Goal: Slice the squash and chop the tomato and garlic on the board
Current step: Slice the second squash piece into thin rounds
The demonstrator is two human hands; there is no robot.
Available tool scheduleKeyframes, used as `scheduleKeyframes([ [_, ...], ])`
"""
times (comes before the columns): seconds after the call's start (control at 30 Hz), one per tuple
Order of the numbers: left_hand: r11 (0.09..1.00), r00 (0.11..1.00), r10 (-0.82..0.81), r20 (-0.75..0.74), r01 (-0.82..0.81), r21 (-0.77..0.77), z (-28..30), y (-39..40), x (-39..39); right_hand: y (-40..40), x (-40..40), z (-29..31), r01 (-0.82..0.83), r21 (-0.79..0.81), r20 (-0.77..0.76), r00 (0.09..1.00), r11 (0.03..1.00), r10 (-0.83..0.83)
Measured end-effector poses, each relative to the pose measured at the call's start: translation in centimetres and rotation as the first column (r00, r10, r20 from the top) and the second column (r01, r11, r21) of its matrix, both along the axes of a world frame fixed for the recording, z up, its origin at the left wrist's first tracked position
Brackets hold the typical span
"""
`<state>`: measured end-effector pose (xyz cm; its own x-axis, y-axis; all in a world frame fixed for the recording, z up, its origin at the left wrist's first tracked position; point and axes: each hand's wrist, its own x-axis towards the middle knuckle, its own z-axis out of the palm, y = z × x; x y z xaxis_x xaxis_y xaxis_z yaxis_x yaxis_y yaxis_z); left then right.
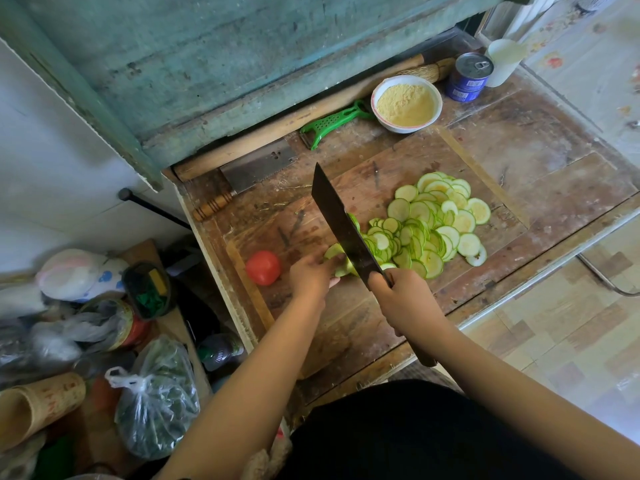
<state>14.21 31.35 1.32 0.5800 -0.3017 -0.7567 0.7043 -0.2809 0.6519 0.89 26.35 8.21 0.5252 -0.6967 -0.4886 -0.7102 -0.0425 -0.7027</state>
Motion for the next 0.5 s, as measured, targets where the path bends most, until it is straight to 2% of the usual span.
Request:
scheduleKeyframes([
  [0.17, 0.998, 0.997, 0.050, -0.062, -0.051, -0.020, 0.02, -0.08, 0.10, 0.28, 0.00, 0.25, -0.001, -0.002, -0.011, 1.000, 1.000, 0.001],
  [0.23, 1.000, 0.999, 0.008, -0.046, -0.009, -0.025, 0.01, -0.13, 0.04, 0.26, 0.02, 0.29, 0.005, -0.001, -0.009, 1.000, 1.000, -0.005],
  [0.5, 0.999, 0.999, 0.036, -0.034, -0.036, 0.001, -0.01, -0.06, 0.02, 0.32, 0.27, 0.23, -0.005, 0.001, -0.021, 1.000, 1.000, 0.005],
])
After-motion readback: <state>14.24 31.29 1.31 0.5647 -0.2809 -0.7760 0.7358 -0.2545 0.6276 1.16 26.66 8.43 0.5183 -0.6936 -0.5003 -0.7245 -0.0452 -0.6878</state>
